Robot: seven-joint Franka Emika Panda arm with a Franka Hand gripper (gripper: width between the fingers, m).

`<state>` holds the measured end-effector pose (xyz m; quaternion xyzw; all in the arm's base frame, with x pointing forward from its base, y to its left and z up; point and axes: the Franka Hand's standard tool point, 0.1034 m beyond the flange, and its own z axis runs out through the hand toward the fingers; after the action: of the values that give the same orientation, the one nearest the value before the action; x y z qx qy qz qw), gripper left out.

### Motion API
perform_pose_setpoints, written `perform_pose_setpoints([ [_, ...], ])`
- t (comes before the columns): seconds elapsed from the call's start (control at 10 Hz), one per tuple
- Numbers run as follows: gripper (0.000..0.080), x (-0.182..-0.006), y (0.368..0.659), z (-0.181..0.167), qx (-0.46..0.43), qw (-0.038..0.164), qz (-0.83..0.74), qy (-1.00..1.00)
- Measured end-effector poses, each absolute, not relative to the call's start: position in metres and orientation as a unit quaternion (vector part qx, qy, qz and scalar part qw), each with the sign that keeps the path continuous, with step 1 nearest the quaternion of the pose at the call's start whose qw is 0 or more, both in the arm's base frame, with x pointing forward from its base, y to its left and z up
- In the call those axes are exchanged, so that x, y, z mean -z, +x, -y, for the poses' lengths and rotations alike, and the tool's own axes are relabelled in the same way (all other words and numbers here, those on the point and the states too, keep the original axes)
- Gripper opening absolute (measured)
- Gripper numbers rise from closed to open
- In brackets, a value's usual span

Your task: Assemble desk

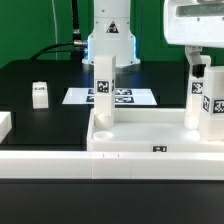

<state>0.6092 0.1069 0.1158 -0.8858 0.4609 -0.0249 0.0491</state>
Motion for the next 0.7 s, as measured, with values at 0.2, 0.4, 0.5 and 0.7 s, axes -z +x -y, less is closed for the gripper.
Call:
perform_pose_setpoints([
  [0.2, 0.0648, -0.1187, 0.6125, -0.1079, 0.034, 0.046, -0.362, -0.93],
  [0.4, 0.0648, -0.1188, 0.6127, -0.1078, 0.038, 0.042, -0.298, -0.953],
  [0.5, 0.0648, -0.1191, 0.6129, -0.1087, 0.04, 0.038, -0.259, -0.964],
  [0.7, 0.0648, -0.1194, 0.6132, -0.1085, 0.044, 0.033, -0.188, -0.981],
])
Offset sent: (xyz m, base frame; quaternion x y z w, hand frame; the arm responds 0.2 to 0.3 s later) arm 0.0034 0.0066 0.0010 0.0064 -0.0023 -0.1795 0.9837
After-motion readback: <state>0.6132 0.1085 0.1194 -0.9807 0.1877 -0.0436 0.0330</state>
